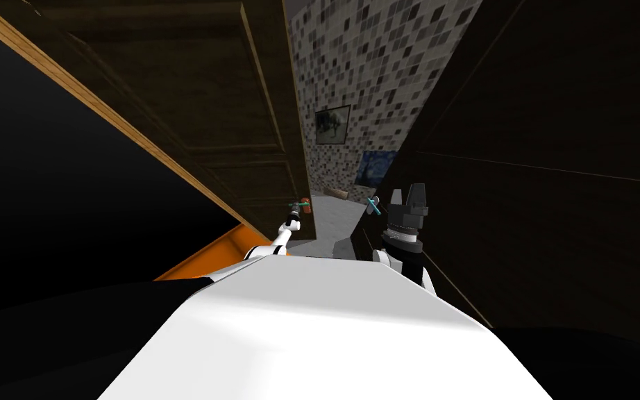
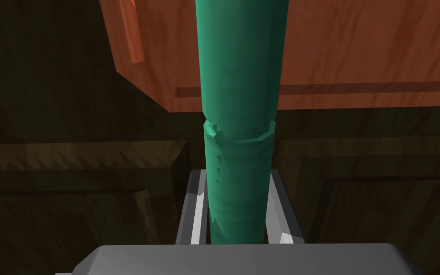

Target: Push the door open

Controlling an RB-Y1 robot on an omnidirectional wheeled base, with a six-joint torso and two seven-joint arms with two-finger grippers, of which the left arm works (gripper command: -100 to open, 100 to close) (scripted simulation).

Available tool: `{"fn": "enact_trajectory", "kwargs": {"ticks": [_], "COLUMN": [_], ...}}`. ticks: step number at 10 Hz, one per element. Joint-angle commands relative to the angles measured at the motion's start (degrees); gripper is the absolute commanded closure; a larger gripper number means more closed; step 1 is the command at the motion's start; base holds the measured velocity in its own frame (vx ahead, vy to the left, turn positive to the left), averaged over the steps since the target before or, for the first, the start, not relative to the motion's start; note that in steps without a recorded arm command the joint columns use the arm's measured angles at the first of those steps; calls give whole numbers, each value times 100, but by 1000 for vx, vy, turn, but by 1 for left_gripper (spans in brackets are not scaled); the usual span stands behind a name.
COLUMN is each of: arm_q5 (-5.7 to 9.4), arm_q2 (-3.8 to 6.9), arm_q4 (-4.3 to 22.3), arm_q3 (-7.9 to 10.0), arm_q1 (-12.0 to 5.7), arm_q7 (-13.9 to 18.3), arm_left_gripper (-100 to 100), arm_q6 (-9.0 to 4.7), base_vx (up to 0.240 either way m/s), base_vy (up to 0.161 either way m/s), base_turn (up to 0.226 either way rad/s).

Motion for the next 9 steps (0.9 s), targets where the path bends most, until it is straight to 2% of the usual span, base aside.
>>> {"fn": "enact_trajectory", "kwargs": {"ticks": [1, 7, 9], "arm_q5": [24, 132, 132], "arm_q2": [40, 27, 27], "arm_q4": [-5, 47, 82], "arm_q3": [58, 281, 281], "arm_q1": [-25, -102, -102], "arm_q7": [-78, -411, -411], "arm_left_gripper": [100, 100, 100], "arm_q6": [-31, -94, -94], "base_vx": [196, 213, 61], "base_vy": [16, 31, 7], "base_turn": [72, 103, 24]}}
